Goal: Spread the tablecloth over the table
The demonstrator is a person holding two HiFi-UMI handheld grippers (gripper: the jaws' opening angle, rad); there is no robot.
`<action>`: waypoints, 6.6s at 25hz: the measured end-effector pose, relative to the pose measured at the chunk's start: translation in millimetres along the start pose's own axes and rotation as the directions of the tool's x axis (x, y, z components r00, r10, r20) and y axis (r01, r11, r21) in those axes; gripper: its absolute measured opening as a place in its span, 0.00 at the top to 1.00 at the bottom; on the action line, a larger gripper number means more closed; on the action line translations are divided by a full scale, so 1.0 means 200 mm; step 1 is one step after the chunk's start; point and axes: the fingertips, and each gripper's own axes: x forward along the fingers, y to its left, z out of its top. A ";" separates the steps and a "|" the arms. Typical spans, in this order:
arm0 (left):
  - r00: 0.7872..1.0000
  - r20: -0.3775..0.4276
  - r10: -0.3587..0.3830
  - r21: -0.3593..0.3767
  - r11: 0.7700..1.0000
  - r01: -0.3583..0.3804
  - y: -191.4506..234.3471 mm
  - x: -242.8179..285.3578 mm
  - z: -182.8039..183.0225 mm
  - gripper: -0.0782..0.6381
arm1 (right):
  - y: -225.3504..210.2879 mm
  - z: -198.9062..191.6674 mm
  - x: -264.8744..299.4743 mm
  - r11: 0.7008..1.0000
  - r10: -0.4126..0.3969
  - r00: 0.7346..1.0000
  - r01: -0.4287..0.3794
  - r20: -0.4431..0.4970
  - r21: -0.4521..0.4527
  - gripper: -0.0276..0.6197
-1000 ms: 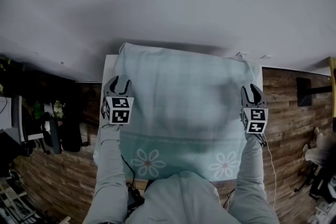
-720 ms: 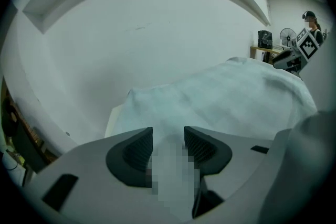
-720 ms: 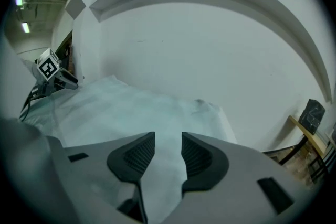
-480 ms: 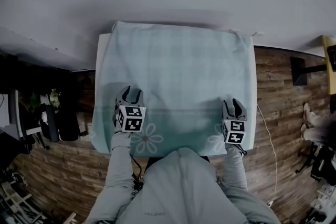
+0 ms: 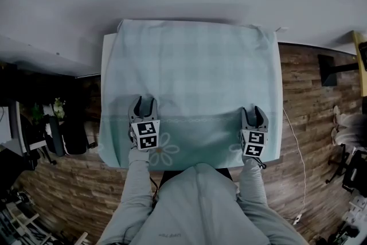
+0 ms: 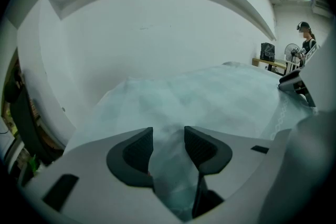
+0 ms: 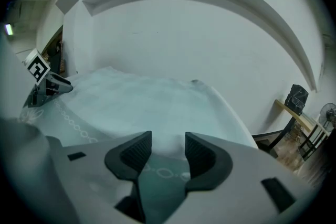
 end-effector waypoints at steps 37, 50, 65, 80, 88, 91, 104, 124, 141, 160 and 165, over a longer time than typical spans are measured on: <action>0.999 -0.049 -0.019 -0.125 0.992 0.013 -0.16 0.47 0.44 0.61 | -0.56 0.43 0.59 0.998 0.059 0.998 -0.059 -0.009 -0.007 0.59; 0.999 -0.036 -0.031 -0.071 0.997 0.029 -0.31 0.69 0.67 0.62 | -0.80 0.53 0.73 1.000 0.026 0.999 -0.025 0.024 -0.018 0.60; 0.999 -0.051 0.000 -0.089 0.996 -0.005 -0.09 0.42 0.50 0.63 | -0.54 0.53 0.61 0.993 0.087 0.995 -0.082 0.049 -0.088 0.64; 0.994 -0.034 0.103 -0.184 0.977 -0.108 0.51 -0.04 0.26 0.63 | 0.46 0.74 0.31 0.929 0.357 0.919 -0.331 0.167 -0.165 0.65; 0.996 -0.080 -0.024 -0.232 0.973 0.004 0.74 0.01 0.10 0.63 | 0.93 0.77 0.24 0.908 0.414 0.894 -0.394 0.173 -0.142 0.65; 0.993 -0.086 -0.083 -0.234 0.970 0.061 0.76 0.08 0.09 0.63 | 1.06 0.78 0.23 0.902 0.428 0.889 -0.407 0.165 -0.146 0.66; 0.960 -0.112 -0.255 -0.210 0.951 0.228 0.61 0.31 0.17 0.63 | 1.30 0.76 0.19 0.899 0.433 0.890 -0.415 0.144 -0.140 0.66; 0.982 -0.041 -0.183 -0.028 0.983 0.181 0.93 0.08 0.52 0.85 | 1.45 0.70 0.33 0.888 0.460 0.882 -0.454 0.104 -0.075 0.68; 0.997 -0.043 -0.070 -0.044 0.997 0.068 1.22 0.04 0.67 0.85 | 1.53 0.76 0.39 0.863 0.505 0.855 -0.500 0.114 -0.076 0.69; 0.933 -0.145 -0.330 -0.166 0.938 0.306 0.84 0.25 0.24 0.85 | 1.45 0.66 0.36 0.881 0.467 0.883 -0.460 0.044 -0.110 0.70; 0.951 -0.037 -0.307 -0.278 0.917 0.285 1.02 0.25 0.33 0.72 | 1.44 0.73 0.35 0.881 0.472 0.876 -0.464 0.099 -0.088 0.70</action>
